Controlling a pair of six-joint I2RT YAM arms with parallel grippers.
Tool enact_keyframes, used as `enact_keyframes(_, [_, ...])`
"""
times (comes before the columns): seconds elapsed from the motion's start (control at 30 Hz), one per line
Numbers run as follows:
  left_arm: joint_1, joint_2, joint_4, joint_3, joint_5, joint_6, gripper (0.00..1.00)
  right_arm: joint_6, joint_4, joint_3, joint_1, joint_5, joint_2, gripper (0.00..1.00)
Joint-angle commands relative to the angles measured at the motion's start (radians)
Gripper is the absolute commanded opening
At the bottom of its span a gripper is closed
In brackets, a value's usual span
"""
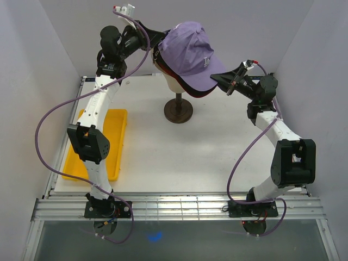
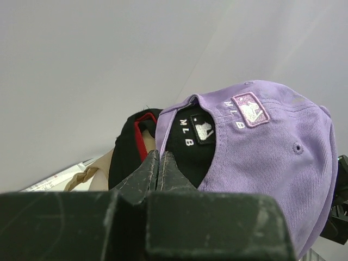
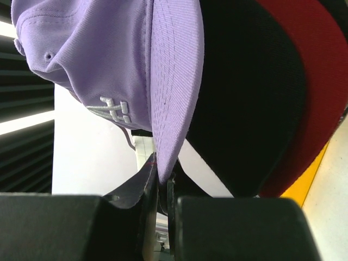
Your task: Stack the hats
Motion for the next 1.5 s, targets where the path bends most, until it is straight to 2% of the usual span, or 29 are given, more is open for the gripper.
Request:
enact_keyframes(0.0, [-0.001,0.015,-0.196,-0.035,-0.028,0.028,0.0,-0.058,-0.128,-0.055,-0.015,0.014,0.019,0.08])
enact_keyframes(0.3, [-0.002,0.03,-0.27,-0.015,-0.078,0.035,0.0,-0.161,-0.287,-0.063,-0.019,0.051,0.008,0.08])
enact_keyframes(0.43, [-0.002,0.045,-0.308,0.003,-0.1,0.035,0.0,-0.239,-0.412,-0.049,-0.019,0.072,0.012,0.08])
enact_keyframes(0.87, [0.004,0.053,-0.35,0.008,-0.137,0.031,0.0,-0.296,-0.518,-0.051,-0.026,0.095,0.035,0.08])
enact_keyframes(0.97, [0.005,0.052,-0.351,0.011,-0.137,0.03,0.0,-0.319,-0.561,-0.045,-0.034,0.102,0.03,0.14])
enact_keyframes(1.23, [0.009,0.042,-0.35,0.012,-0.129,0.035,0.0,-0.334,-0.571,-0.045,-0.043,0.122,0.001,0.39])
enact_keyframes(1.37, [0.009,0.042,-0.351,0.014,-0.127,0.036,0.0,-0.319,-0.552,-0.051,-0.054,0.122,-0.013,0.39])
enact_keyframes(1.47, [0.01,0.042,-0.351,0.018,-0.124,0.035,0.0,-0.314,-0.55,-0.049,-0.06,0.125,-0.021,0.31])
